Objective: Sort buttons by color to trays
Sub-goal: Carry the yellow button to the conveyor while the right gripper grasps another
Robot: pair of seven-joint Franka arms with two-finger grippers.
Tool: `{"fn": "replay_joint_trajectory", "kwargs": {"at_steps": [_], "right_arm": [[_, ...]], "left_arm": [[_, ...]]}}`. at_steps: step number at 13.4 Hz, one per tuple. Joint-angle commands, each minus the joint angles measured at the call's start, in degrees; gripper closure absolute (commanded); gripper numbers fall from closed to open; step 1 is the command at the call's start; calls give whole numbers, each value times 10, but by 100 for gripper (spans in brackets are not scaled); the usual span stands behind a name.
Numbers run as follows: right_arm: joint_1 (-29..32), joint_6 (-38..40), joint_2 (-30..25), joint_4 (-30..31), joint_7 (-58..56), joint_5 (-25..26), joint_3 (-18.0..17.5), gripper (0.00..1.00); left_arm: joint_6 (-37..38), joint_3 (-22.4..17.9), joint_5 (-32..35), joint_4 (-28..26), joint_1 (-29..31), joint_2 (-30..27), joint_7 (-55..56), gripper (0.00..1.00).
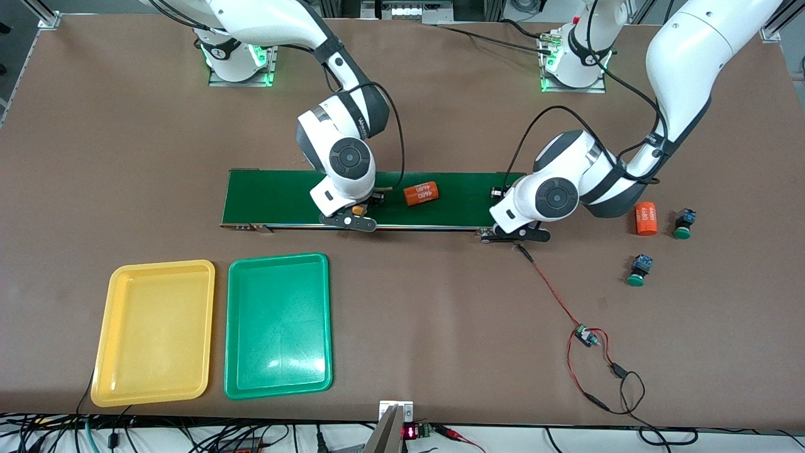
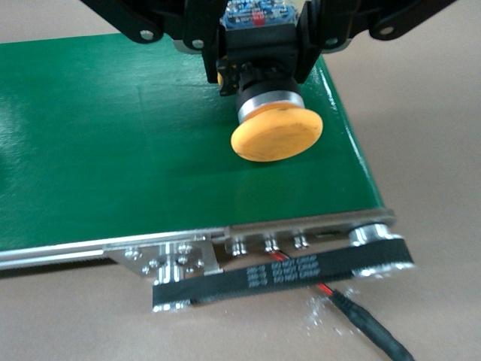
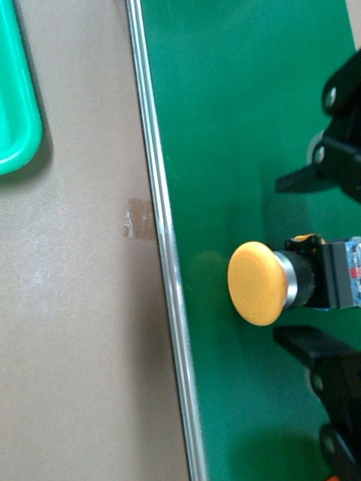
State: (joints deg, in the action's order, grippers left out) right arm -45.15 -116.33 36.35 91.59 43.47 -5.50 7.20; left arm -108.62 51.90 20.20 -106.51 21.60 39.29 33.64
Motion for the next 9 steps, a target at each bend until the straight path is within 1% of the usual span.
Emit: {"fn": "replay_joint_trajectory", "kwargs": {"at_steps": [1, 2, 3, 4, 5, 7, 8, 9], "right_arm": [[4, -3, -6, 8, -15, -5, 1, 74], [5, -1, -8, 3, -14, -5, 1, 87], [4, 0, -12, 1, -15, -4, 3, 93], [8, 2, -16, -10, -19, -4, 4, 100], [16, 17, -25, -29, -20, -4, 8, 100], [37, 32, -37, -48, -20, -5, 8, 100], [53, 36, -46, -55, -21, -3, 8, 100], [80, 37, -51, -59, -22, -4, 8, 100]], "left_arm": [[-13, 8, -10, -18, 12, -8, 7, 72], [-10, 8, -10, -18, 11, -9, 7, 51], [-9, 9, -10, -18, 11, -10, 8, 23], [-8, 9, -10, -16, 10, -12, 9, 9], [2, 28, -10, -7, 13, -15, 9, 0], [48, 50, -11, 38, 26, -16, 9, 0], [85, 58, -11, 76, 33, -16, 7, 0], [130, 58, -11, 118, 36, -14, -3, 0]]}}
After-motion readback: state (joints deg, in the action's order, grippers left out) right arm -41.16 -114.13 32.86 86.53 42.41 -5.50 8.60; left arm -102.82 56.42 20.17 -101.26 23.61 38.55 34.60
